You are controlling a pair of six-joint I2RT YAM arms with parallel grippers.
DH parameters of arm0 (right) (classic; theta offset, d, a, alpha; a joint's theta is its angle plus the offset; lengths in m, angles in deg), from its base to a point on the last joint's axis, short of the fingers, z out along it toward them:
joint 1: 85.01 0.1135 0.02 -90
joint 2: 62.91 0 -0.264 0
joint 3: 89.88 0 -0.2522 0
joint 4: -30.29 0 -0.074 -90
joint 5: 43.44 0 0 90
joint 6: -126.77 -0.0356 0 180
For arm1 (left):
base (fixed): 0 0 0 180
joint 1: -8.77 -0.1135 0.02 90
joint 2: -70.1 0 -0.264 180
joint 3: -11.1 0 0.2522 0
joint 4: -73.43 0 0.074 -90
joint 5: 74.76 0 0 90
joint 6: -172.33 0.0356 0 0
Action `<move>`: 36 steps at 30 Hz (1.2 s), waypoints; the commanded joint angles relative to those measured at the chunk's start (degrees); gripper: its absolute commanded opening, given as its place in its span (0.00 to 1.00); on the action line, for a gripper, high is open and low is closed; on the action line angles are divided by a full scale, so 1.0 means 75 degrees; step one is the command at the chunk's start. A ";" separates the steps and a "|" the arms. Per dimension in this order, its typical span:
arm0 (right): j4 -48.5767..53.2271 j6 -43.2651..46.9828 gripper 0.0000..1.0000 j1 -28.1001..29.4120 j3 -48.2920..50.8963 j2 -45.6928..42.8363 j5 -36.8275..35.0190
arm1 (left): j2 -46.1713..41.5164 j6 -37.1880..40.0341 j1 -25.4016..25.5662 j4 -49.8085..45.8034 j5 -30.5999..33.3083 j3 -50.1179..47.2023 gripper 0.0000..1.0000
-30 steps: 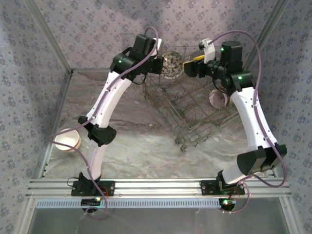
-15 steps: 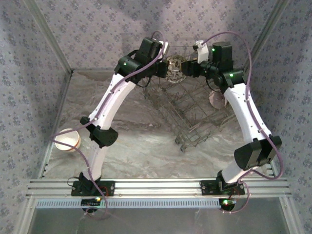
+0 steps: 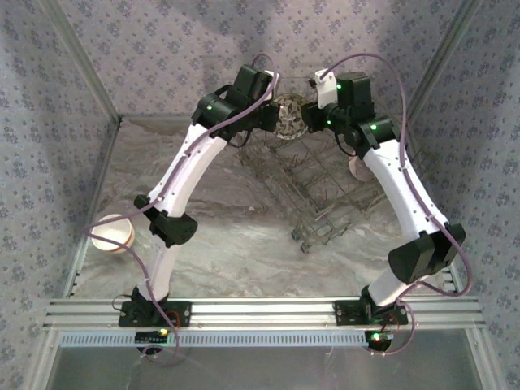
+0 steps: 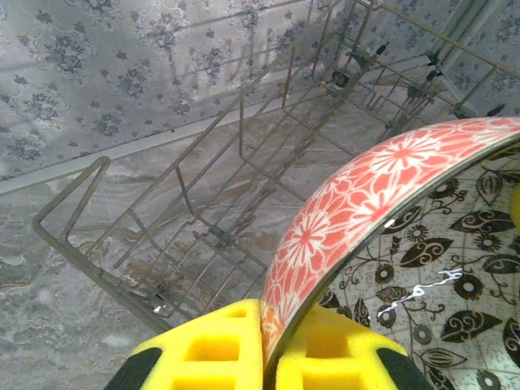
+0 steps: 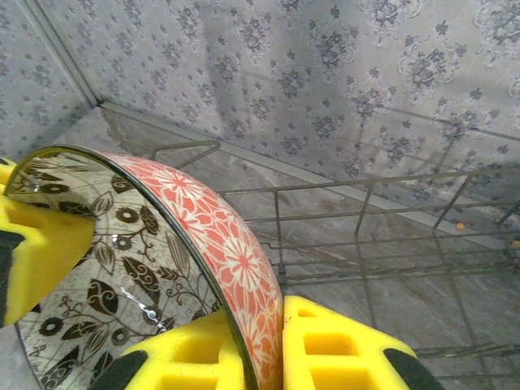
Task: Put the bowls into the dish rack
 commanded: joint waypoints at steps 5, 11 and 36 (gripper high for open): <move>0.0320 0.0100 0.06 0.0433 -0.0429 0.0136 -0.0527 | -0.0361 -0.0146 0.0138 0.0284 0.0022 0.0052 0.01; 0.0202 -0.0114 0.00 0.0516 -0.0423 0.0195 -0.0911 | -0.0398 -0.0232 0.0174 0.0193 0.0006 0.0027 0.15; 0.0996 0.0335 0.00 -0.1149 0.0674 -0.0872 -0.4985 | -0.2037 -0.0582 -0.0968 0.1237 -0.0944 -0.2928 0.67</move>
